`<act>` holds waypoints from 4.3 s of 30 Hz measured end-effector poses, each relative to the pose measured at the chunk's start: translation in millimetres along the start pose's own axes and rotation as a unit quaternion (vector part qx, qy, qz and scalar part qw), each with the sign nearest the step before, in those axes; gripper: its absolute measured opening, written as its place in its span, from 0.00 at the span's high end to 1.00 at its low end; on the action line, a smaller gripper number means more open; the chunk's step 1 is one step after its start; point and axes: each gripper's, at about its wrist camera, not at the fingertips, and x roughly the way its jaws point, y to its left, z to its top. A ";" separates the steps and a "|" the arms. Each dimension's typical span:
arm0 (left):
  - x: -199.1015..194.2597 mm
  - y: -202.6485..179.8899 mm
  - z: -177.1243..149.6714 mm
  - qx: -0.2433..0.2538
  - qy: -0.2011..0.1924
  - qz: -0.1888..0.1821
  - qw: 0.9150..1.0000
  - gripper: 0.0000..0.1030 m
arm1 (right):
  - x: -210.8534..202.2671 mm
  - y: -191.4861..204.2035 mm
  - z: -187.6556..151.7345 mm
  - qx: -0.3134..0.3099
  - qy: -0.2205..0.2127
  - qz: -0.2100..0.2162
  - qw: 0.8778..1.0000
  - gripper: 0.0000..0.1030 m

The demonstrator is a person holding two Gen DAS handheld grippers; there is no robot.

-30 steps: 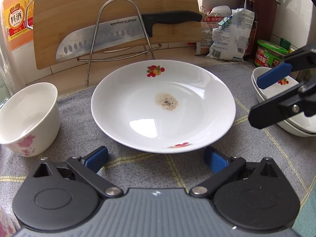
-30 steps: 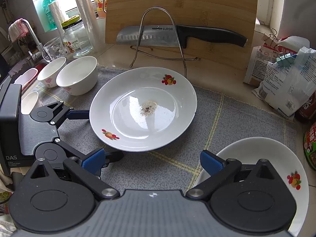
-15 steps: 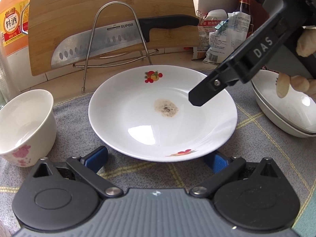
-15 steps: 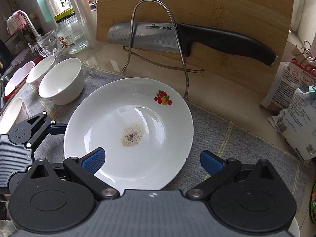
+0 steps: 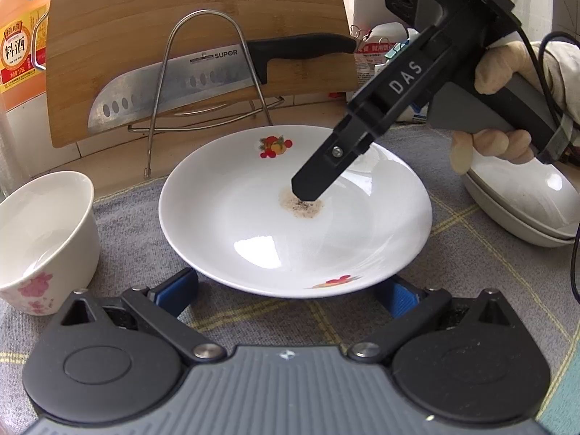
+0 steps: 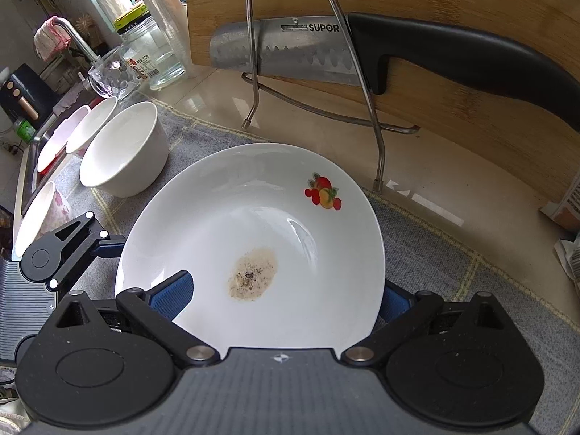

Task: Organize plates and bowls
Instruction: 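Lift the stained plate with the right tool and carry it toward the stack, then lower the stained plate onto the plate stack with the right tool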

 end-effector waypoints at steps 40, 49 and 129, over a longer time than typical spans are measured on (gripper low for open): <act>2.2 -2.7 4.3 0.021 0.000 -0.016 1.000 0.00 | 17.3 -14.4 40.9 -0.021 0.026 0.078 0.996 0.00; -0.9 -3.2 4.5 0.028 0.005 -0.018 0.999 0.01 | 16.3 -9.4 37.3 -0.020 0.027 0.075 0.997 0.00; -54.7 -148.0 29.2 0.164 0.031 -0.160 0.973 0.01 | -151.1 -13.5 -144.7 0.109 -0.060 0.005 0.992 0.00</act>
